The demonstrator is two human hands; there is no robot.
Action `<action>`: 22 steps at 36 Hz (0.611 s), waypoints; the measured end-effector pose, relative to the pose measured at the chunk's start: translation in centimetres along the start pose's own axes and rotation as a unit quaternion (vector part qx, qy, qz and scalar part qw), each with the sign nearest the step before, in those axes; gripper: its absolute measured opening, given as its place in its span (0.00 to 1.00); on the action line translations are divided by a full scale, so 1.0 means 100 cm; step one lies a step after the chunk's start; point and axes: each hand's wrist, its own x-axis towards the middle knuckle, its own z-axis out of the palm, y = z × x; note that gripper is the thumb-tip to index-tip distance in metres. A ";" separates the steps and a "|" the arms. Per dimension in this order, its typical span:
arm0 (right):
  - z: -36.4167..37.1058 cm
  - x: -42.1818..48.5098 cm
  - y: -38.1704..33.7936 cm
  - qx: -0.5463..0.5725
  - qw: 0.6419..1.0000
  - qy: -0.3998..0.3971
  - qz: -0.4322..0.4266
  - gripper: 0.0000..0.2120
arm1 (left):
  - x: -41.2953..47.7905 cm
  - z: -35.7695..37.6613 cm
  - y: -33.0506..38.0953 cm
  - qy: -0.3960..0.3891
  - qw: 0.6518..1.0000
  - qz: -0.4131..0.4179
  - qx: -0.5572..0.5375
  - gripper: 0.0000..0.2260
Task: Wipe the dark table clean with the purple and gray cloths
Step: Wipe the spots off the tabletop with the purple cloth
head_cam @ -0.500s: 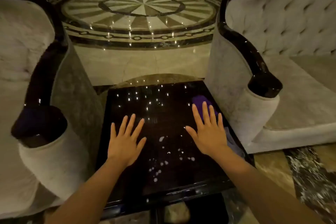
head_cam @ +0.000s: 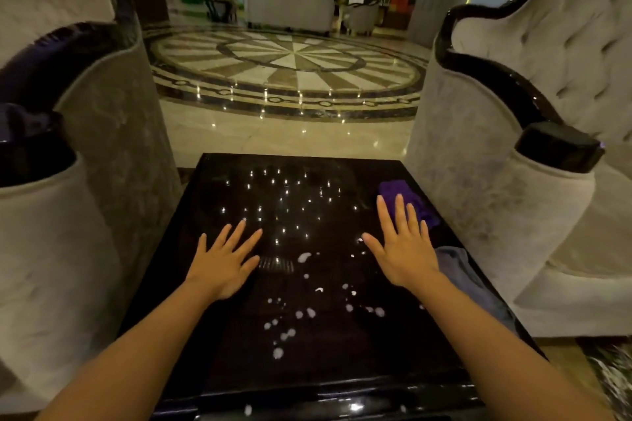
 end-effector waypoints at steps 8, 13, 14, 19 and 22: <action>0.007 0.046 0.024 0.028 0.998 -0.053 0.027 0.30 | 0.001 0.008 -0.003 -0.035 0.999 -0.002 -0.032 0.24; 0.006 0.078 0.048 0.034 0.995 -0.070 0.060 0.29 | 0.001 0.009 -0.005 -0.028 0.999 -0.001 -0.033 0.24; 0.005 0.084 0.053 0.038 0.995 -0.069 0.065 0.29 | 0.001 0.010 -0.004 -0.027 0.999 -0.002 -0.035 0.24; 0.006 0.106 0.073 0.071 0.989 -0.090 0.095 0.27 | -0.001 0.009 -0.005 -0.031 0.999 -0.002 -0.033 0.23; 0.010 0.118 0.081 0.082 0.986 -0.098 0.106 0.26 | 0.000 0.009 -0.005 -0.031 0.999 -0.001 -0.036 0.23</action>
